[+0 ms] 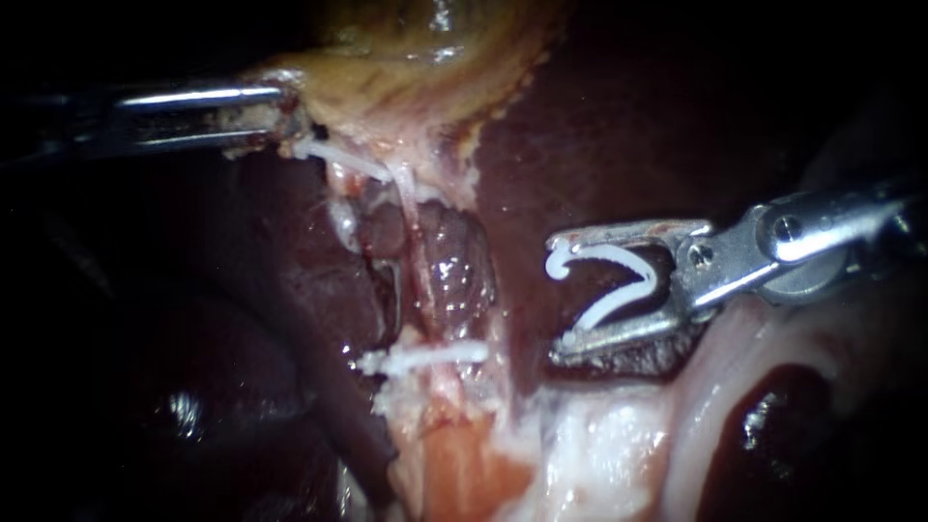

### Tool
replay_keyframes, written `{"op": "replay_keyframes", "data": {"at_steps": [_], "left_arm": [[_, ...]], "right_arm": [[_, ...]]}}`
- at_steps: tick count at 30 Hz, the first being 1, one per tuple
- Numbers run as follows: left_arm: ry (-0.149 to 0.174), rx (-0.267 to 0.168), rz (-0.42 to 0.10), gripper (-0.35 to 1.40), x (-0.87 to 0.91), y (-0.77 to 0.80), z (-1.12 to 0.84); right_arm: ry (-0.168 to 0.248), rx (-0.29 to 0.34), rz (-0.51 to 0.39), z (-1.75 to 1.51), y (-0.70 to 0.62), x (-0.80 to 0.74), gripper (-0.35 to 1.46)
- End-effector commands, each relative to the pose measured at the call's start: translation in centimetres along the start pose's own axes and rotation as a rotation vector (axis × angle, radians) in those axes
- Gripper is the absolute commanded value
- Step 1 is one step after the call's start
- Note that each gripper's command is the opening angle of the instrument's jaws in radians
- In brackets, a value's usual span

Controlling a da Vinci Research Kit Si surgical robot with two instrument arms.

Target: Clipping second clip right tube

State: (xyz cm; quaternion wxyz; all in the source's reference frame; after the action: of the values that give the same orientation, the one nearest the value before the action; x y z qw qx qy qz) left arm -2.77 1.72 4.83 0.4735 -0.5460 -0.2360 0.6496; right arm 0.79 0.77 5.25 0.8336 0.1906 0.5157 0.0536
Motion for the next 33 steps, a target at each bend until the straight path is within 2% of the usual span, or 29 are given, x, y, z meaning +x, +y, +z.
{"op": "replay_keyframes", "data": {"at_steps": [1, 9, 19, 33], "left_arm": [[0.002, -0.001, 0.005, -0.35, 0.02, 0.02, -0.02], [0.006, 0.002, 0.005, -0.35, 0.0, 0.06, -0.03], [0.007, 0.003, 0.007, -0.35, -0.02, 0.07, -0.02], [0.009, 0.007, 0.007, -0.35, -0.03, 0.11, 0.02]], "right_arm": [[0.0, 0.0, 0.0, 0.0, 0.0, 0.01, 0.5], [0.003, 0.001, 0.048, 0.01, -0.01, 0.03, 0.5], [0.009, -0.004, 0.171, 0.2, -0.09, 0.22, 0.5], [0.014, 0.002, 0.284, 0.53, -0.07, 0.29, 0.5]]}}
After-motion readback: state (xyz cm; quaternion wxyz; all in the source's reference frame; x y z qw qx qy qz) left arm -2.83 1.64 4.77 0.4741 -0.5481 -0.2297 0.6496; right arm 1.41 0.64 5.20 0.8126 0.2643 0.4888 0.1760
